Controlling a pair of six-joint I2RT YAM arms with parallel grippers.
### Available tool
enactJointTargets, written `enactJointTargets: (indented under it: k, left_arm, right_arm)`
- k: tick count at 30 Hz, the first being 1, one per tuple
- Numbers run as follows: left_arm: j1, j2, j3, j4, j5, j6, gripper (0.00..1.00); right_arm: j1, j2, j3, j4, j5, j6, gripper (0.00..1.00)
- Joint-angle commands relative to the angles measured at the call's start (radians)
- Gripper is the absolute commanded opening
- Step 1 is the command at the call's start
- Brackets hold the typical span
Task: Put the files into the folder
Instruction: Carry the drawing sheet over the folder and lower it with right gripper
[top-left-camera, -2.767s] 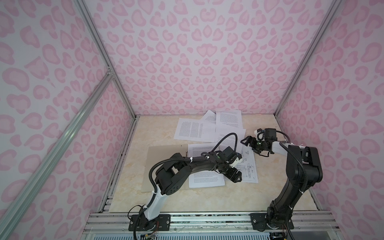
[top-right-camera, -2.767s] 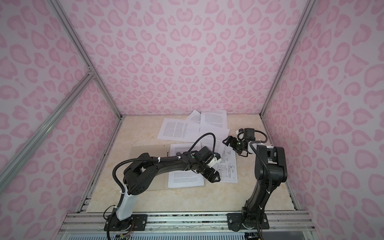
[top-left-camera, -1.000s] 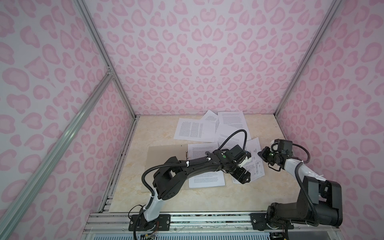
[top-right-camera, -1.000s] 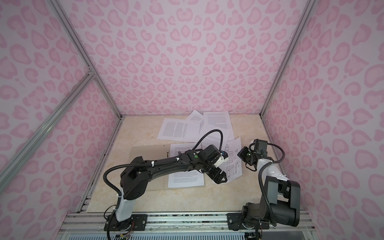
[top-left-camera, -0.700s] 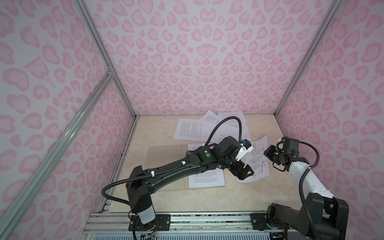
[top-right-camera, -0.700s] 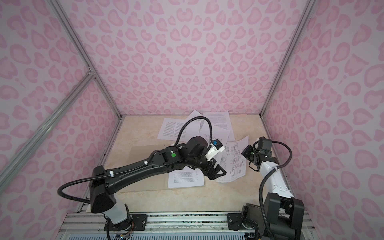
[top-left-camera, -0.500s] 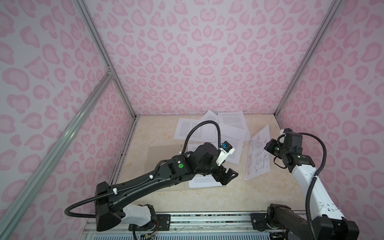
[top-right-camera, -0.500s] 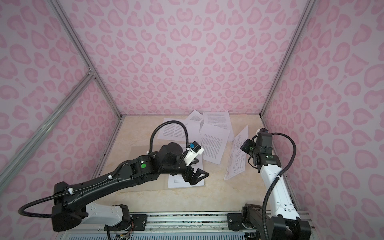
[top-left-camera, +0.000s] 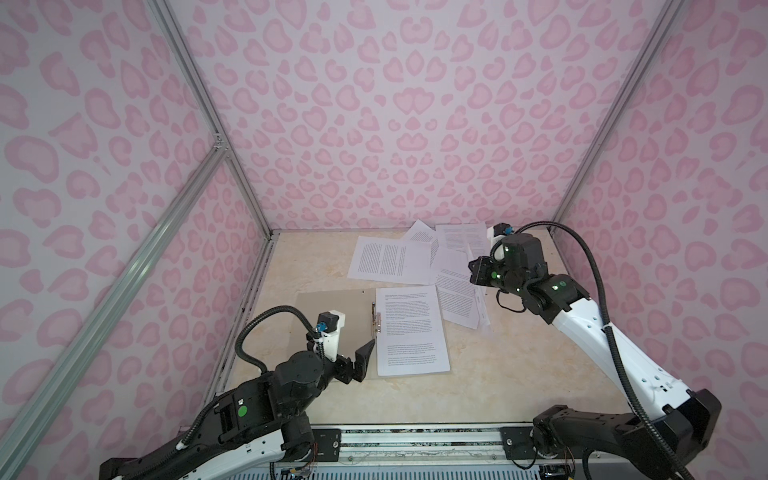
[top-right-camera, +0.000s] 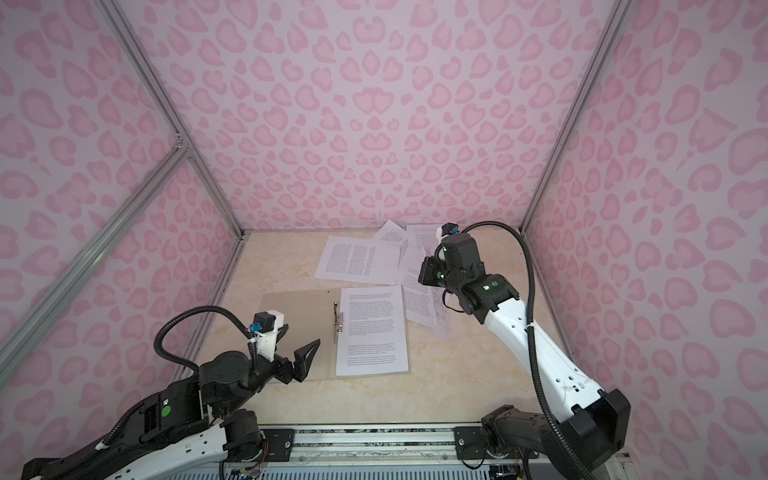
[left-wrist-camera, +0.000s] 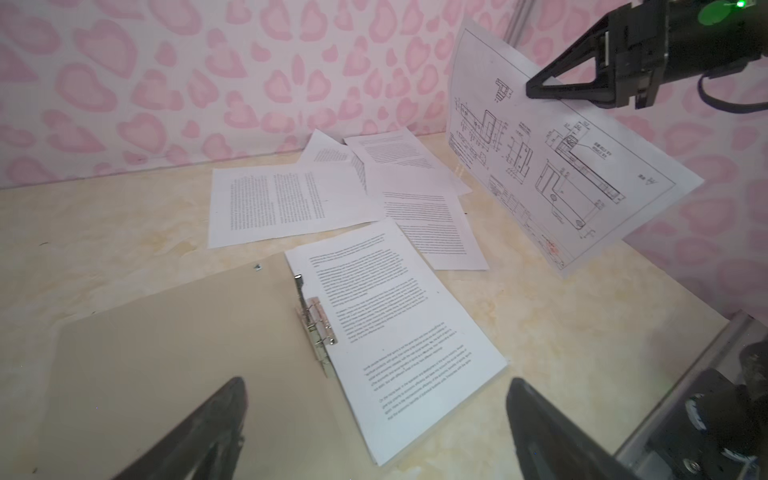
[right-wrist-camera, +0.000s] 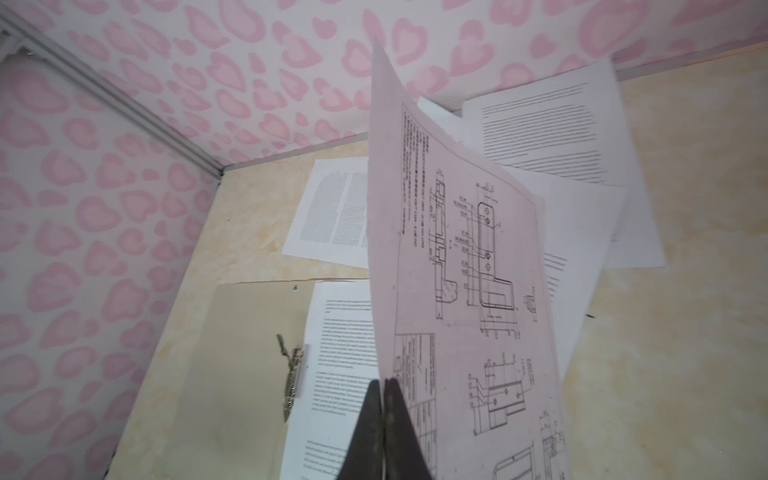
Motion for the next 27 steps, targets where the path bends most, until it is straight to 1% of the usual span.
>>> enactJointTargets:
  k: [1, 3, 4, 7, 9, 11, 15, 18, 20, 22, 24, 27]
  left_arm:
    - [0.001, -0.062, -0.012, -0.154, -0.13, -0.065, 0.98]
    - [0.001, -0.094, -0.017, -0.185, -0.129, -0.087, 0.98]
    - [0.0, -0.108, -0.019, -0.18, -0.125, -0.096, 0.98]
    - [0.001, -0.131, -0.05, -0.135, -0.106, -0.053, 0.98]
    - [0.0, -0.122, -0.057, -0.122, -0.102, -0.045, 0.98]
    - [0.001, -0.107, -0.059, -0.116, -0.073, -0.039, 0.98]
    - [0.0, -0.063, -0.068, -0.091, 0.027, -0.018, 0.98]
    - [0.0, -0.004, -0.067, -0.076, 0.109, 0.002, 0.98]
    - [0.0, 0.046, -0.055, -0.083, 0.144, 0.01, 0.98]
    - [0.001, 0.093, -0.039, -0.1, 0.14, -0.008, 0.98]
    - [0.001, 0.126, -0.028, -0.106, 0.142, -0.015, 0.98]
    - [0.003, 0.143, -0.024, -0.106, 0.153, -0.013, 0.98]
  right_arm:
    - [0.002, 0.015, 0.003, 0.136, -0.108, 0.076, 0.0]
    - [-0.016, 0.006, -0.028, 0.18, -0.13, 0.096, 0.0]
    - [-0.037, 0.0, -0.052, 0.205, -0.16, 0.113, 0.0]
    - [-0.081, 0.006, -0.107, 0.219, -0.191, 0.13, 0.0]
    - [-0.107, 0.024, -0.182, 0.293, -0.247, 0.154, 0.0]
    - [-0.105, 0.05, -0.252, 0.361, -0.265, 0.154, 0.0]
    - [-0.063, 0.125, -0.35, 0.449, -0.209, 0.104, 0.0]
    - [-0.032, 0.19, -0.438, 0.587, -0.162, 0.123, 0.0]
    - [-0.024, 0.229, -0.49, 0.68, -0.157, 0.159, 0.0]
    - [-0.018, 0.242, -0.526, 0.737, -0.143, 0.186, 0.0]
    - [0.0, 0.244, -0.542, 0.744, -0.103, 0.192, 0.0]
    - [0.013, 0.248, -0.542, 0.743, -0.085, 0.195, 0.0]
